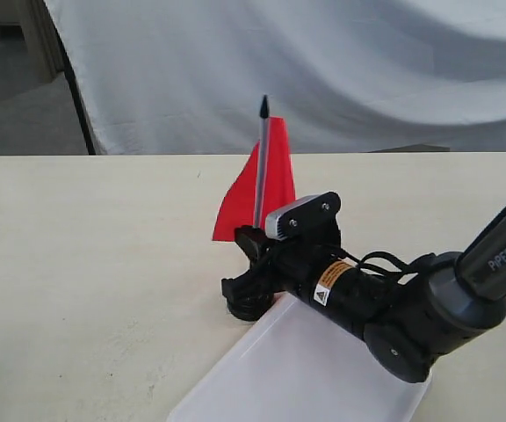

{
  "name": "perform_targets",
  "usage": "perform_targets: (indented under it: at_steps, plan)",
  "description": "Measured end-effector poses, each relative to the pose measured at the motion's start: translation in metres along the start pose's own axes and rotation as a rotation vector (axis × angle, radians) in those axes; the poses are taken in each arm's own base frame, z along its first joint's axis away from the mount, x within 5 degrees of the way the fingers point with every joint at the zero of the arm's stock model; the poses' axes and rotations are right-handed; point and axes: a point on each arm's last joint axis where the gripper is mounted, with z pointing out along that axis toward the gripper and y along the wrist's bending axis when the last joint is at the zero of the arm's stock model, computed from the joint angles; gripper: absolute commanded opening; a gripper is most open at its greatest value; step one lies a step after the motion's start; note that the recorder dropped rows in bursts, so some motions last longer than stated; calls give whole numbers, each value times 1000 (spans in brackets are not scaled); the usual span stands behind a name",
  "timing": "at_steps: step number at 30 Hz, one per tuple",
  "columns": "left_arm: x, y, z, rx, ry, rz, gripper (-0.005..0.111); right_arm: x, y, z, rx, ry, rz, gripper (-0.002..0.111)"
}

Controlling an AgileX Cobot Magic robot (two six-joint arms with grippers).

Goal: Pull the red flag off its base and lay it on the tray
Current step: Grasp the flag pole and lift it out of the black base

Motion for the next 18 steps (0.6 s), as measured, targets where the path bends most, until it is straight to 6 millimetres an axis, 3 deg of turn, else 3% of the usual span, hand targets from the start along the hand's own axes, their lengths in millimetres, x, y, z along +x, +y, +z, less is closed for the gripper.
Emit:
perform_targets:
  at_steps: [6,12,18]
  plan:
    - [0,0,0,0,0,0,0,-9,3,-11,-8,34,-25,-1]
    - [0,0,0,0,0,0,0,-75,14,-44,-8,-50,-220,-1]
    - [0,0,0,0,0,0,0,-109,16,-82,53,149,-491,-1]
